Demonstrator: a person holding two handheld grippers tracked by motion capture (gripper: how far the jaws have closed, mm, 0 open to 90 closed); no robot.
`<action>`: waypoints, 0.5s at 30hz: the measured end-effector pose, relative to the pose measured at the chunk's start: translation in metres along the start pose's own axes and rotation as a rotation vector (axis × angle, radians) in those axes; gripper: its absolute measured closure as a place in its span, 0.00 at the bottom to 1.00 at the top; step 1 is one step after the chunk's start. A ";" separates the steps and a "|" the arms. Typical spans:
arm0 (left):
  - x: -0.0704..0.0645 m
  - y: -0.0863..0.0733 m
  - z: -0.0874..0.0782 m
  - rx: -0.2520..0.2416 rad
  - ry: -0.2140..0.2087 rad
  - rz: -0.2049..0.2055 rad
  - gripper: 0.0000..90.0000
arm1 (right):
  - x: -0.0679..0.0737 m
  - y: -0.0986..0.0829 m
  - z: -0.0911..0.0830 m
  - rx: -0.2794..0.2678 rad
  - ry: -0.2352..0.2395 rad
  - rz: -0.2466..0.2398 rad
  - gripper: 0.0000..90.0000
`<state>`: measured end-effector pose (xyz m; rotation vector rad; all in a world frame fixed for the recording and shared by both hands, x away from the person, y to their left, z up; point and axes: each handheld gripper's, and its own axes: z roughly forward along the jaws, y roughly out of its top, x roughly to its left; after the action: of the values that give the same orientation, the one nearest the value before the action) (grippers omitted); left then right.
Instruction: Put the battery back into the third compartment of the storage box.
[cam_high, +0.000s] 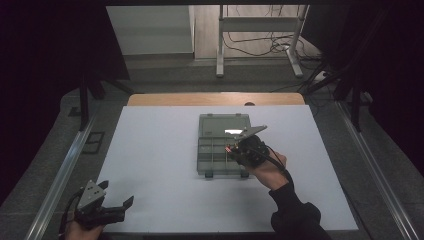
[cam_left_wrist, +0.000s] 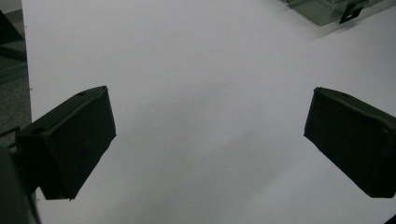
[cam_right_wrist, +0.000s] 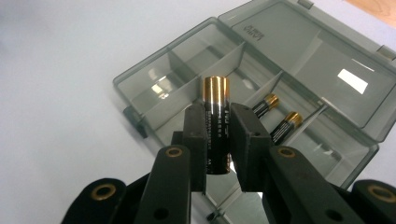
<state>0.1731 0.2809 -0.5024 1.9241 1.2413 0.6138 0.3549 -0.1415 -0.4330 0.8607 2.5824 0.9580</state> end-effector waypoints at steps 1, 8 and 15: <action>0.000 0.000 0.000 0.000 0.000 0.000 0.03 | -0.001 0.001 0.001 0.000 -0.005 0.002 0.86; 0.000 0.000 0.000 0.000 -0.001 -0.002 0.03 | -0.010 0.004 0.010 0.005 -0.021 0.033 0.86; 0.000 0.000 0.000 -0.001 -0.003 -0.005 0.03 | -0.022 0.008 0.019 0.010 -0.037 0.073 0.86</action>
<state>0.1733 0.2812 -0.5025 1.9198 1.2430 0.6094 0.3839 -0.1402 -0.4407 0.9723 2.5426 0.9401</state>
